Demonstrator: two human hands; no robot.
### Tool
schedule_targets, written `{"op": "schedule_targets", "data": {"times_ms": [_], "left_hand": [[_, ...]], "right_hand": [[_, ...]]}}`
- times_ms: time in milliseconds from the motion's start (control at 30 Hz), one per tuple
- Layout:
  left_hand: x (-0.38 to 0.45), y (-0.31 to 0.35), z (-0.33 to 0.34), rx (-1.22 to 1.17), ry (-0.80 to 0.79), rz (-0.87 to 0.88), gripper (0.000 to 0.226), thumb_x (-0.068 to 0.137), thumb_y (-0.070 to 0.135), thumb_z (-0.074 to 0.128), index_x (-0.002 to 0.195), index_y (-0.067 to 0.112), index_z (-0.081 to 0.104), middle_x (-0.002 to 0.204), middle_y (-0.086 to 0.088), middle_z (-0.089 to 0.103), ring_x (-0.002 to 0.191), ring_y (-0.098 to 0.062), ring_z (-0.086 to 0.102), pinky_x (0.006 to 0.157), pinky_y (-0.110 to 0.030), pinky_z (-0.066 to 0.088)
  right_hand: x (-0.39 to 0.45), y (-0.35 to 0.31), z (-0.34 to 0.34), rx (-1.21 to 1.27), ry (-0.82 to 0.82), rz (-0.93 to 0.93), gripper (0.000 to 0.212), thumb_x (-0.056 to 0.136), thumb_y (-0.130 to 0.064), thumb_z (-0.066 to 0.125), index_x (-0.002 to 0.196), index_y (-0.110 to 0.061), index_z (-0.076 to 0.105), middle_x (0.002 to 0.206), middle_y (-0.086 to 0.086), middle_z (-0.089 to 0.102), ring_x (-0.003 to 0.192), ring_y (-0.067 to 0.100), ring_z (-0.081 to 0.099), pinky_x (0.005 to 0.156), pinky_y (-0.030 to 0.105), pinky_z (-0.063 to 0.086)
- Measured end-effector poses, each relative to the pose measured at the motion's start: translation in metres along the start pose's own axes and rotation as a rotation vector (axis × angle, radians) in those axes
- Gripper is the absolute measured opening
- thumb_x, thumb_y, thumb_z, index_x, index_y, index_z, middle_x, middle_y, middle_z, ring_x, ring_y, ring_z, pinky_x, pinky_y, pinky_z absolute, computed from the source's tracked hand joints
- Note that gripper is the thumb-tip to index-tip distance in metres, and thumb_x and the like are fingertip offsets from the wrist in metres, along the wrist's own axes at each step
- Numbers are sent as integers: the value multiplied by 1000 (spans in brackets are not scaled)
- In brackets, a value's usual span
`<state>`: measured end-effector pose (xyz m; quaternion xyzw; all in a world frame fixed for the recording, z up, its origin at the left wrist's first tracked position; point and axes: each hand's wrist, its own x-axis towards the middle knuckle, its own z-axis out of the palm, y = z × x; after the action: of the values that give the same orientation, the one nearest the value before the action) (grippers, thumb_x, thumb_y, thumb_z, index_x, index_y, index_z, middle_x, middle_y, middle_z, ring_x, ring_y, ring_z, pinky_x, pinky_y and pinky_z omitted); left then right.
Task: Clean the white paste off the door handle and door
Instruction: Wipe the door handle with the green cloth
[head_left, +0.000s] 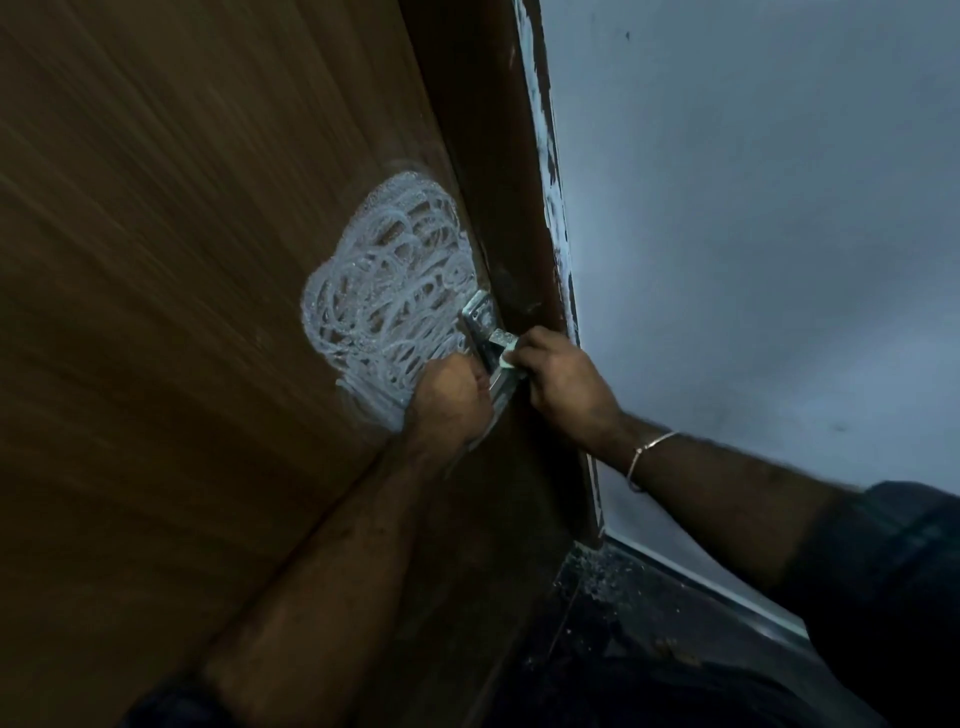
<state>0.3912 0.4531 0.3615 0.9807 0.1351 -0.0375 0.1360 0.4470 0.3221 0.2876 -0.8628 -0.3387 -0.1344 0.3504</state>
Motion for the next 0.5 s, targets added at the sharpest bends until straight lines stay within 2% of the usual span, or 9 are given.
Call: {"op": "schedule_targets", "data": {"times_ms": [67,200,267,367,500], "left_hand": [[0,0,1,-4,-2,-3,14,95,8,57,95,10,71,98,-8,72,89,-19,64,73,-26,46],[1,0,1,5,-5,-7,11,96,10,57,91,8,66,95,-10,68,86,-19,62,73,-28,47],[0,0,0,-6,3,0,14,95,9,56,93,8,70,94,-9,70,86,-19,63,72,-27,46],[-3,-1,-1,-17,12,3,18,95,10,56,100,7,74,100,-9,73,93,-22,67,78,-28,50],[0,-1,0,-8,8,-4,18,95,14,58,102,8,73,102,-10,73,90,-20,65,75,-27,48]], "right_hand": [[8,1,-4,-65,8,8,28,81,2,60,107,1,71,109,20,63,100,37,58,88,43,50],[-5,-13,1,-118,-80,-201,23,80,-2,61,100,2,72,102,19,66,94,36,61,80,41,53],[3,-6,-7,-137,-94,-171,27,79,2,62,104,3,71,104,20,67,99,38,60,84,44,54],[14,1,-14,-129,-27,-61,30,76,3,57,102,6,71,103,23,68,102,42,60,90,44,52],[1,-14,-8,-134,-155,-230,28,80,-3,57,102,6,71,102,22,69,97,40,63,84,43,55]]}}
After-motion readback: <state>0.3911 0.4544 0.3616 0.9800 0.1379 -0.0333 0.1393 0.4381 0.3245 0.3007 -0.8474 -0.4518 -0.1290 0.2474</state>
